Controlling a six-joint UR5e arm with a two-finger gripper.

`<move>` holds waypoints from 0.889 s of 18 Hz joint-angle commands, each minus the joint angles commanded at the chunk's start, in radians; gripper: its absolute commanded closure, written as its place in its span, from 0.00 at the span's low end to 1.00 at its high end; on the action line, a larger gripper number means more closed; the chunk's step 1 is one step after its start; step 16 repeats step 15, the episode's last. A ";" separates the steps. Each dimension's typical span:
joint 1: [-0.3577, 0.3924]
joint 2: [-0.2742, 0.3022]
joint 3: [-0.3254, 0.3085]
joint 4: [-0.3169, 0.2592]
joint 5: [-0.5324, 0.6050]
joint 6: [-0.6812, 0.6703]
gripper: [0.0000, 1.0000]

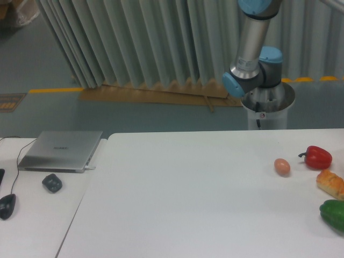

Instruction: Place the yellow pepper in a basket

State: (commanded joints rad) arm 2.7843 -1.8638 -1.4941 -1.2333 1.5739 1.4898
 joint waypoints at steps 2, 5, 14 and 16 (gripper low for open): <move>-0.050 0.017 -0.021 -0.002 0.000 -0.025 0.00; -0.126 0.041 -0.055 0.000 0.000 -0.080 0.00; -0.223 0.089 -0.091 -0.051 0.000 -0.175 0.00; -0.223 0.089 -0.091 -0.051 0.000 -0.175 0.00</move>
